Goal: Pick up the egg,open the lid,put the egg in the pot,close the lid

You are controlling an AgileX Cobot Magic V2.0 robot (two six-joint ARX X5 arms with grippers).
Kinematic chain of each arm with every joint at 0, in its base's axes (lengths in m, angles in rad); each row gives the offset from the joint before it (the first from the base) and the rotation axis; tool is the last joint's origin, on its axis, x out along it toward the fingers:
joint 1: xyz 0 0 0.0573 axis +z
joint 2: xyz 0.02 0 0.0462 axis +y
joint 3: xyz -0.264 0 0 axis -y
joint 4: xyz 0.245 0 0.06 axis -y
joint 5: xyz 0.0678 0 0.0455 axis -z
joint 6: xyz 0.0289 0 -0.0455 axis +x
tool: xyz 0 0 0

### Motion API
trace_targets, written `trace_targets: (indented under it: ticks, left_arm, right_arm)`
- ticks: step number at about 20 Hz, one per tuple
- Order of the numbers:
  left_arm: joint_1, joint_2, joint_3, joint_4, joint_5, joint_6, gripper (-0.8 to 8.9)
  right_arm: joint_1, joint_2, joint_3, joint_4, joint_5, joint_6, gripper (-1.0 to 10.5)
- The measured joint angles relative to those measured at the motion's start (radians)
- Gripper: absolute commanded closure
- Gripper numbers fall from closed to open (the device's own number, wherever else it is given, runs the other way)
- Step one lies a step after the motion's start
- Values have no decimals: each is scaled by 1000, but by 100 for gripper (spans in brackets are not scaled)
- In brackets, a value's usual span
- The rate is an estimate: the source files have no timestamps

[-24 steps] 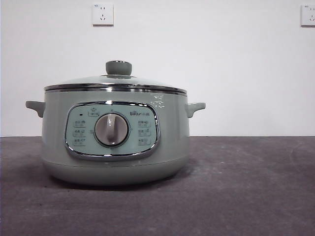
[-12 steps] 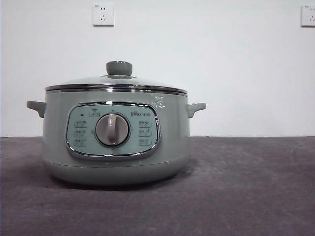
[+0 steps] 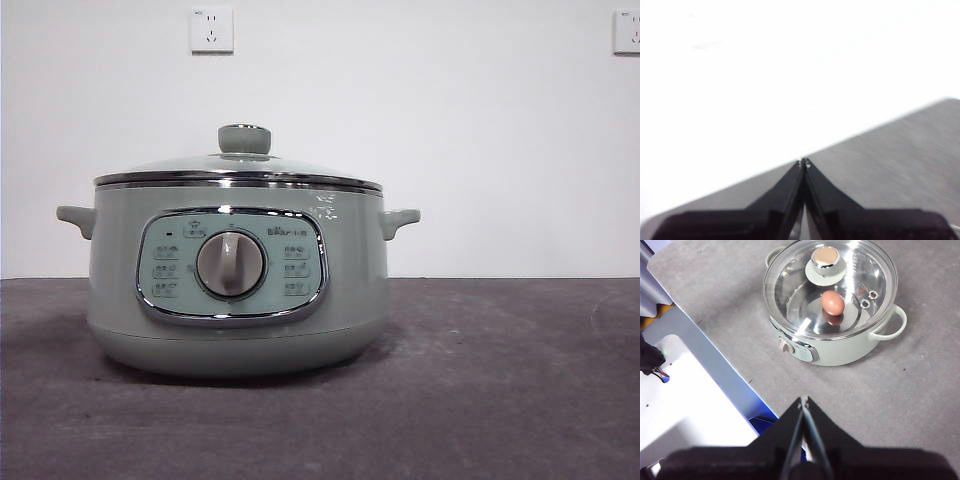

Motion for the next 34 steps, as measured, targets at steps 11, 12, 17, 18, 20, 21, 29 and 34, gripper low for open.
trace_targets:
  ticks: [11,12,17,18,20,21,29,34]
  left_arm:
    - [201,-657,-1123,561,-107,-14,817]
    - [208,-702,-1197,561,-126,-21,817]
    - [229,-906,-1457,561,-209,-42,817]
    - [230,-937,-1497,561,-218,-43,817]
    - [230,-983,-1551,560,-232,-43,817]
    - [230,-998,-1567,551,-233,-43,817]
    - [230,-1064,-1621,463,-232,-80,817]
    - [230,-1064,-1621,463,-232,-156,817]
  right_arm:
    - [0,-3,0,-1,0,0,946]
    - [0,-4,0,-1,0,0,946]
    - [0,-5,0,-2,0,0,946]
    - [0,-5,0,-2,0,0,946]
    - [0,-5,0,-2,0,0,946]
    - [0,-5,0,-2,0,0,946]
    - [0,-5,0,-3,0,0,946]
    - [0,-5,0,-3,0,0,946]
